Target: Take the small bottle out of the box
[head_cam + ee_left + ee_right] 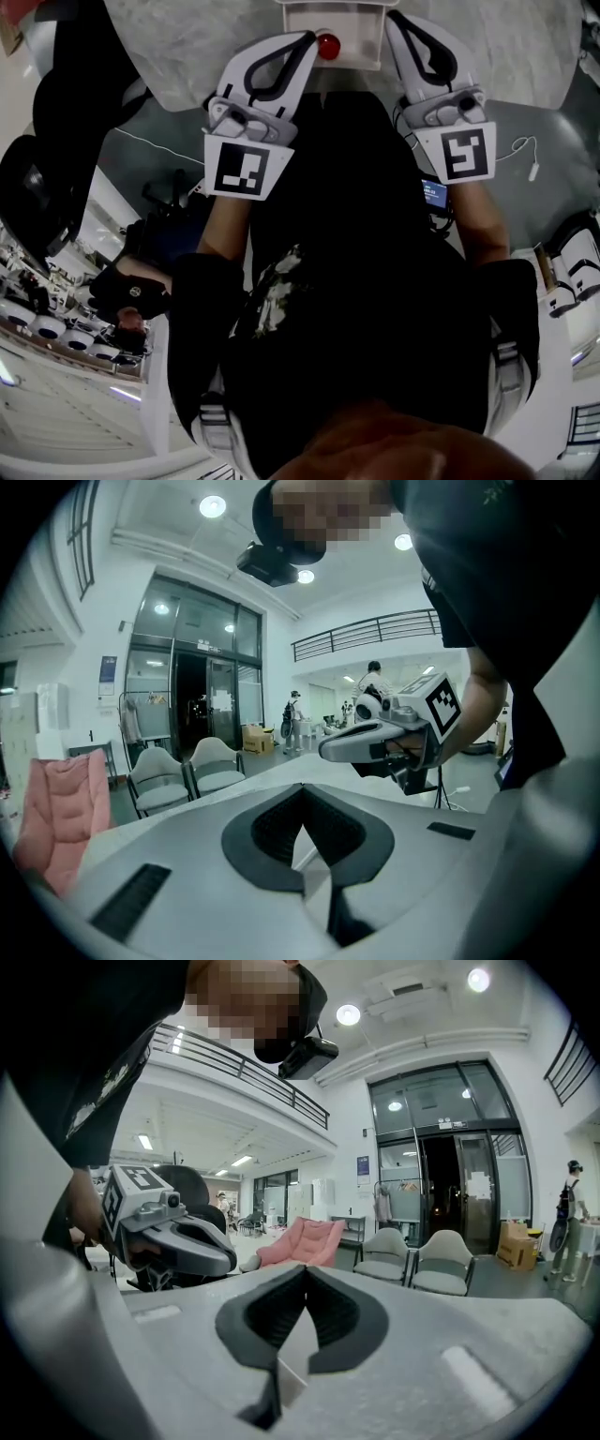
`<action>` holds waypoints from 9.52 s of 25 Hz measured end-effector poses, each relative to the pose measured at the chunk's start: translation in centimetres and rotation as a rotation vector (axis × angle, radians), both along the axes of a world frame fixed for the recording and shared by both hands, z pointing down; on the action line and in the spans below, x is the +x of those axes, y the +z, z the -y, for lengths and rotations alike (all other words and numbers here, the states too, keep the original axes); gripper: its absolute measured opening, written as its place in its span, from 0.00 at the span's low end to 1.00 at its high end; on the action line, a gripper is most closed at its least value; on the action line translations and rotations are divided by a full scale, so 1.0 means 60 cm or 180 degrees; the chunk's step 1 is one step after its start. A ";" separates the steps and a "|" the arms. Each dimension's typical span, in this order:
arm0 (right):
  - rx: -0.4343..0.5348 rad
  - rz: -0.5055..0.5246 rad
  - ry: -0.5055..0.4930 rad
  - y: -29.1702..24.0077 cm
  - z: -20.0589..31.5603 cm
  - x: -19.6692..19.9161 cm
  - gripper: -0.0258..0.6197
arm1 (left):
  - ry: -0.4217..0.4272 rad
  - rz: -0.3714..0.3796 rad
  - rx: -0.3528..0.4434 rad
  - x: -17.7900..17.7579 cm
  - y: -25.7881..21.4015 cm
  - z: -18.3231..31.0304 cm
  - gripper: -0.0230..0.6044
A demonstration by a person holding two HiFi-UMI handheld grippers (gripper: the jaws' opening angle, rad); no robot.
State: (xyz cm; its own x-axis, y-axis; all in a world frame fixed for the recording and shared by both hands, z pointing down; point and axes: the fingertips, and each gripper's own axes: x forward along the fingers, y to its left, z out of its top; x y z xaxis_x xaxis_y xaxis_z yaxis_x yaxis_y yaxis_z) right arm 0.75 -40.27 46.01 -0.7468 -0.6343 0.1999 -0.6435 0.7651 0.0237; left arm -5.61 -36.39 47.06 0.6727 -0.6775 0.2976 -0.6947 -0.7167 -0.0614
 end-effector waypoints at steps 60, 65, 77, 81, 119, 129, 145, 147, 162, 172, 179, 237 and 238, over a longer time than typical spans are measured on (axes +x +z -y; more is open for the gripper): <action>-0.0276 -0.0099 -0.0242 0.073 -0.010 0.001 0.03 | 0.0948 0.0780 -0.0633 0.118 0.248 -0.079 0.31; -0.0280 -0.0110 -0.0256 0.074 -0.011 -0.003 0.03 | 0.0957 0.0771 -0.0614 0.119 0.248 -0.081 0.31; -0.0269 -0.0115 -0.0257 0.076 -0.012 -0.001 0.03 | 0.0858 0.0750 -0.0611 0.122 0.251 -0.075 0.30; -0.0264 -0.0128 -0.0258 0.076 -0.016 0.001 0.03 | 0.0871 0.0807 -0.0587 0.122 0.250 -0.075 0.29; -0.0247 -0.0054 -0.0271 0.062 -0.018 -0.003 0.03 | 0.0578 0.0492 -0.0476 0.116 0.156 -0.052 0.28; -0.0255 -0.0074 -0.0239 0.061 -0.020 -0.004 0.03 | 0.0486 0.0356 -0.0488 0.098 0.130 -0.046 0.28; -0.0231 -0.0118 -0.0135 0.050 -0.015 0.006 0.03 | 0.0494 0.0344 -0.0391 0.095 0.085 -0.027 0.28; -0.0243 -0.0150 -0.0119 0.050 -0.016 0.010 0.03 | 0.0487 0.0335 -0.0380 0.095 0.078 -0.024 0.27; -0.0256 -0.0156 0.0106 0.032 -0.005 0.036 0.03 | 0.0545 0.0308 -0.0224 0.106 0.025 -0.004 0.27; -0.0170 -0.0134 0.0167 0.005 -0.010 0.040 0.03 | 0.0570 0.0214 -0.0087 0.113 -0.029 0.006 0.27; -0.0135 -0.0105 0.0230 -0.018 -0.012 0.042 0.03 | 0.0517 0.0117 0.0047 0.102 -0.084 0.006 0.27; 0.0696 0.0049 0.0569 -0.274 0.049 0.049 0.03 | -0.0556 -0.0778 0.0634 -0.076 -0.385 0.039 0.27; 0.0713 0.0055 0.0568 -0.277 0.049 0.050 0.03 | -0.0572 -0.0763 0.0643 -0.078 -0.388 0.041 0.27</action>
